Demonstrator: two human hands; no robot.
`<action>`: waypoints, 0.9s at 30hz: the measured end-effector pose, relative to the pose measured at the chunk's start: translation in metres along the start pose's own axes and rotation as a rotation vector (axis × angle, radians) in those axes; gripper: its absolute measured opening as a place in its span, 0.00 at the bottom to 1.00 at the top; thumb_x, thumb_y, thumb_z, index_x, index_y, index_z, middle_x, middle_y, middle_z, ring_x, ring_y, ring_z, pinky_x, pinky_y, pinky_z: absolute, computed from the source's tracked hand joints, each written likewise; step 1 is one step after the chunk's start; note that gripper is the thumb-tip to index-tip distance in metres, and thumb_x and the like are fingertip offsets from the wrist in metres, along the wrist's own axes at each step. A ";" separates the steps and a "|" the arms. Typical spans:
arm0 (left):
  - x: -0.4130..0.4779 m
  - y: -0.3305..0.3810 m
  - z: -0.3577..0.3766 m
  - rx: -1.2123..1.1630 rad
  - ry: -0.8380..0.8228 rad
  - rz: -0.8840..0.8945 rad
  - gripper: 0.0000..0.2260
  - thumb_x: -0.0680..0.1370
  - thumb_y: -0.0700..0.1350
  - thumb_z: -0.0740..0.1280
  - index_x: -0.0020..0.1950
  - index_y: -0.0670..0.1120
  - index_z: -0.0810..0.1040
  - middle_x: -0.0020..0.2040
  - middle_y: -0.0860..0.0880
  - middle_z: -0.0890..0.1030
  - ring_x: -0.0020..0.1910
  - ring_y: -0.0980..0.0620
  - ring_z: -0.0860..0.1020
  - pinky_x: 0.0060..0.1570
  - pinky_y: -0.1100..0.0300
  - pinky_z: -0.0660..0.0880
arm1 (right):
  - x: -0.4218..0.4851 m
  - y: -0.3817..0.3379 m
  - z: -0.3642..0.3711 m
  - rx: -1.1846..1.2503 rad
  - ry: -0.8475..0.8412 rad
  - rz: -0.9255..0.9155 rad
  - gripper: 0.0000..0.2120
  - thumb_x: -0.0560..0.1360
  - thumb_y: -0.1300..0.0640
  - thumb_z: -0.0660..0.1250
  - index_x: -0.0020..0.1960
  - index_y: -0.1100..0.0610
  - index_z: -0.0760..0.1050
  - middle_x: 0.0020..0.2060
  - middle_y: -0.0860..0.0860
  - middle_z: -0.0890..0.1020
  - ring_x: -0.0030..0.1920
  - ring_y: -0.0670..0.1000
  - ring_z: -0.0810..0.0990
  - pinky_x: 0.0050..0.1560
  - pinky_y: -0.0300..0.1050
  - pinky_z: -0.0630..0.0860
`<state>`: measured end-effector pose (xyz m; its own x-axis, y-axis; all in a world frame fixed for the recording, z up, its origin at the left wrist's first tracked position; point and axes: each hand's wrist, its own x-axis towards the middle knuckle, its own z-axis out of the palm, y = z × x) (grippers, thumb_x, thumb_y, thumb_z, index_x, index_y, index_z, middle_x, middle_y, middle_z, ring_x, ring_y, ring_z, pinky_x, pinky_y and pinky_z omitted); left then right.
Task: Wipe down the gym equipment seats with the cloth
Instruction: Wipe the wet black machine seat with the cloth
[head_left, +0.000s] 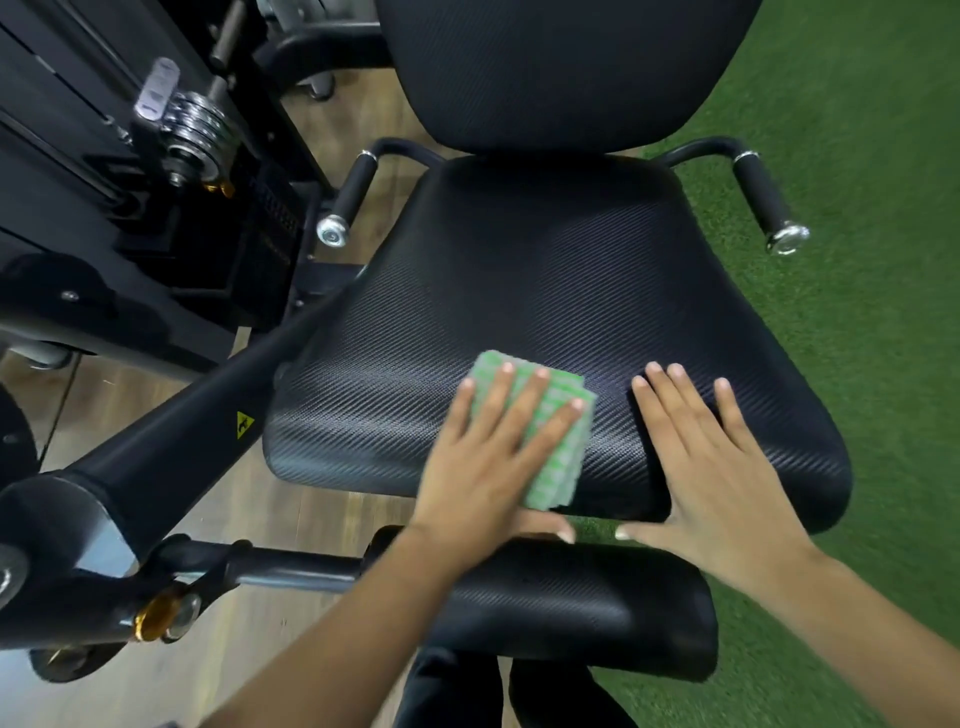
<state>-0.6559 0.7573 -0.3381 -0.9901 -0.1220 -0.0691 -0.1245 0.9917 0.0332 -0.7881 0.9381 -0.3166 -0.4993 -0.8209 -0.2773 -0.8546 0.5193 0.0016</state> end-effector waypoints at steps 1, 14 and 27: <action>0.005 0.013 0.000 0.007 -0.015 -0.006 0.55 0.57 0.79 0.61 0.77 0.51 0.56 0.76 0.43 0.61 0.75 0.39 0.58 0.70 0.39 0.56 | -0.001 0.002 0.001 -0.001 -0.006 0.007 0.67 0.49 0.31 0.77 0.75 0.67 0.57 0.74 0.62 0.60 0.75 0.60 0.57 0.73 0.62 0.53; -0.047 -0.095 0.000 -0.071 0.082 -0.192 0.50 0.61 0.79 0.60 0.75 0.50 0.62 0.75 0.45 0.63 0.75 0.42 0.60 0.70 0.39 0.57 | -0.002 0.003 0.000 -0.005 -0.042 0.004 0.66 0.51 0.31 0.77 0.75 0.67 0.56 0.75 0.62 0.59 0.76 0.60 0.57 0.73 0.62 0.53; 0.039 0.012 -0.011 -0.199 0.030 -0.209 0.27 0.79 0.61 0.50 0.76 0.53 0.62 0.76 0.46 0.63 0.75 0.42 0.59 0.72 0.42 0.55 | 0.008 0.018 -0.003 0.330 0.157 0.099 0.38 0.79 0.35 0.45 0.78 0.62 0.52 0.78 0.56 0.52 0.78 0.51 0.45 0.76 0.54 0.47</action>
<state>-0.6965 0.7641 -0.3293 -0.9427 -0.3272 -0.0654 -0.3335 0.9176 0.2164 -0.8080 0.9404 -0.3155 -0.6148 -0.7761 -0.1402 -0.7219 0.6254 -0.2962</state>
